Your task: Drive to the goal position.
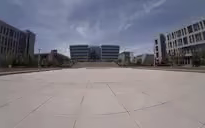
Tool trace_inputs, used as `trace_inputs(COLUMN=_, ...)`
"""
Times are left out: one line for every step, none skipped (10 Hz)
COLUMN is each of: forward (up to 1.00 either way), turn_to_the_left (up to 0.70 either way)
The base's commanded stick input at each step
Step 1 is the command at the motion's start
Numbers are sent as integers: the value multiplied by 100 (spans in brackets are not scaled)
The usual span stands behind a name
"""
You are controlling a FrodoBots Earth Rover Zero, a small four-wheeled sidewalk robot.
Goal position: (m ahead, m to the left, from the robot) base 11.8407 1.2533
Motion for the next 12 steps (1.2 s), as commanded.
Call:
trace_inputs(forward=70, turn_to_the_left=0)
trace_inputs(forward=70, turn_to_the_left=0)
trace_inputs(forward=70, turn_to_the_left=0)
trace_inputs(forward=70, turn_to_the_left=0)
trace_inputs(forward=70, turn_to_the_left=0)
trace_inputs(forward=70, turn_to_the_left=0)
trace_inputs(forward=70, turn_to_the_left=0)
trace_inputs(forward=70, turn_to_the_left=0)
trace_inputs(forward=70, turn_to_the_left=0)
trace_inputs(forward=70, turn_to_the_left=0)
trace_inputs(forward=70, turn_to_the_left=0)
trace_inputs(forward=70, turn_to_the_left=0)
